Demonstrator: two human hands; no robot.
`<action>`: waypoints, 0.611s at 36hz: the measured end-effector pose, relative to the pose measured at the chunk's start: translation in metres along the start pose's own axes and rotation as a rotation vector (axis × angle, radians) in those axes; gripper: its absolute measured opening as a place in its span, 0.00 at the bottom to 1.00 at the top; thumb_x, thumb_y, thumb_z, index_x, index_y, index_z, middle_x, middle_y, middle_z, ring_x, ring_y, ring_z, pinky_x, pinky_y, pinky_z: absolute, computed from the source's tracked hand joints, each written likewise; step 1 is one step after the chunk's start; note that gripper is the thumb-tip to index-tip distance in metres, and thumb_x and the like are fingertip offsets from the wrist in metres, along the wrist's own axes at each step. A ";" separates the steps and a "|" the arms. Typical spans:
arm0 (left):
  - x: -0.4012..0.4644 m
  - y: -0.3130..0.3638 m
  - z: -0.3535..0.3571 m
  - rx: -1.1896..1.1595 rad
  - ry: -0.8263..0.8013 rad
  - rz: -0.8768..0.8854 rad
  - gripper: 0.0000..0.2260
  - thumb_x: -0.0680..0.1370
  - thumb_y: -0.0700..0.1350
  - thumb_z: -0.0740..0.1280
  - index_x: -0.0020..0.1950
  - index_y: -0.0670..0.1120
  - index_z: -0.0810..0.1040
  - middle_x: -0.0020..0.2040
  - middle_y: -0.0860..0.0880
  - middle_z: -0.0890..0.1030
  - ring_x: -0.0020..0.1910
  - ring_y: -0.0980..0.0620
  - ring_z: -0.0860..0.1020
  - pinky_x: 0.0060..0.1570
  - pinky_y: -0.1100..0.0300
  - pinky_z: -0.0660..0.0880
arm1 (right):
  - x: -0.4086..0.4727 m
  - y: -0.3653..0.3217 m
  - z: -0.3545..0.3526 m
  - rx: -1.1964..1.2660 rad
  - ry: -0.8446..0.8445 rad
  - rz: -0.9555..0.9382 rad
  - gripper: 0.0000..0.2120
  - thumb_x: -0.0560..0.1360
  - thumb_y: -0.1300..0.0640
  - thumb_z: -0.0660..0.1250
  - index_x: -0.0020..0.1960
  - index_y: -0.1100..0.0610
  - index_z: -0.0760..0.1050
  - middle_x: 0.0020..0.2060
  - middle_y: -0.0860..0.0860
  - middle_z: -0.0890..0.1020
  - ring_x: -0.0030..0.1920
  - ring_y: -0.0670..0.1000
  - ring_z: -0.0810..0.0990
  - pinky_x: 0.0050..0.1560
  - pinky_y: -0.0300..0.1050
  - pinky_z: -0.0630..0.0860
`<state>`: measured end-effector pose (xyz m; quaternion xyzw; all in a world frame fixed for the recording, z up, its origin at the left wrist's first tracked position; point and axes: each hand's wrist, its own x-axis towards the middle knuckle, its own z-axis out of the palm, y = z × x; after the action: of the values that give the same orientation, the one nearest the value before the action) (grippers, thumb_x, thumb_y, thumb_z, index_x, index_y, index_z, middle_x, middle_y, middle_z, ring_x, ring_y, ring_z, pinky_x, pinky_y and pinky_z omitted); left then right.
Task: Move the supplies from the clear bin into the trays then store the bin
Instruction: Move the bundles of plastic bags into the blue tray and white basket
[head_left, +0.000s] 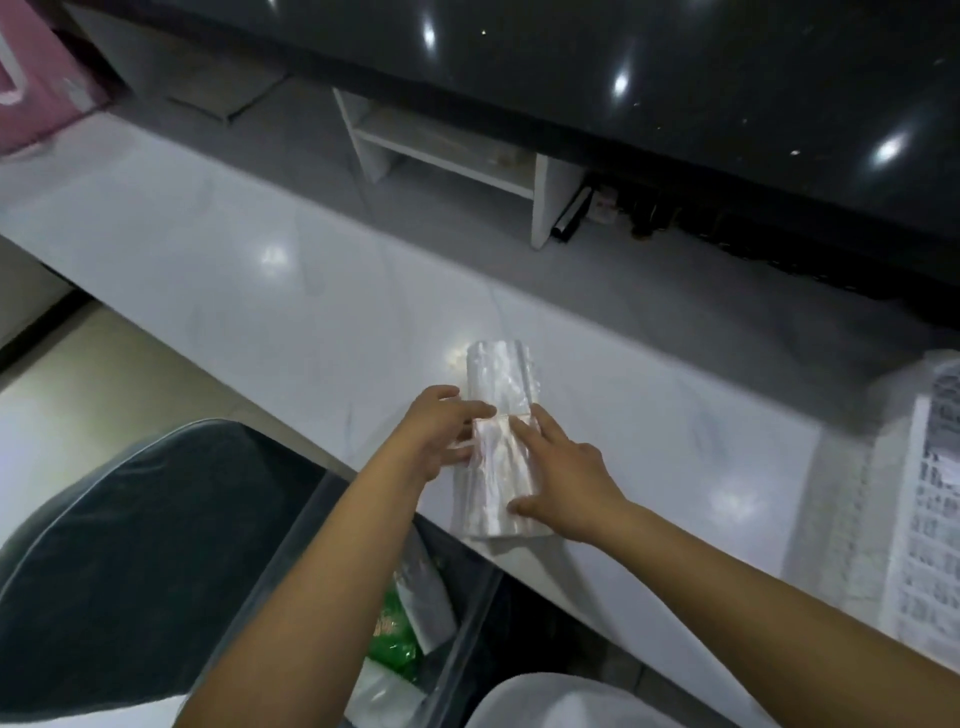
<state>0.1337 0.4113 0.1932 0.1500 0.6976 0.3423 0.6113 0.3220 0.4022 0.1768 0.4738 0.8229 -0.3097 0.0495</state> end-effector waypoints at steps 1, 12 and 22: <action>0.000 0.005 0.001 -0.007 -0.039 -0.029 0.15 0.71 0.39 0.76 0.54 0.45 0.76 0.44 0.47 0.86 0.39 0.51 0.85 0.35 0.56 0.81 | -0.001 0.002 0.000 0.025 0.006 -0.001 0.49 0.69 0.43 0.75 0.80 0.46 0.49 0.81 0.46 0.46 0.67 0.56 0.73 0.70 0.53 0.64; 0.004 0.028 0.030 0.163 -0.115 0.067 0.17 0.72 0.37 0.74 0.59 0.44 0.77 0.49 0.42 0.85 0.39 0.44 0.86 0.32 0.55 0.81 | -0.020 0.039 -0.005 0.140 0.028 -0.007 0.49 0.68 0.34 0.72 0.79 0.38 0.47 0.80 0.43 0.52 0.77 0.49 0.60 0.73 0.49 0.55; -0.013 0.056 0.083 0.084 -0.445 0.272 0.19 0.73 0.38 0.73 0.63 0.47 0.77 0.53 0.43 0.85 0.48 0.43 0.85 0.40 0.51 0.82 | -0.103 0.062 -0.088 0.745 0.360 0.252 0.45 0.60 0.27 0.75 0.70 0.22 0.54 0.74 0.32 0.62 0.69 0.38 0.67 0.64 0.43 0.69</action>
<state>0.2043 0.4680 0.2385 0.3391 0.5331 0.3508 0.6912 0.4472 0.3964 0.2569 0.6026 0.5860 -0.4896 -0.2319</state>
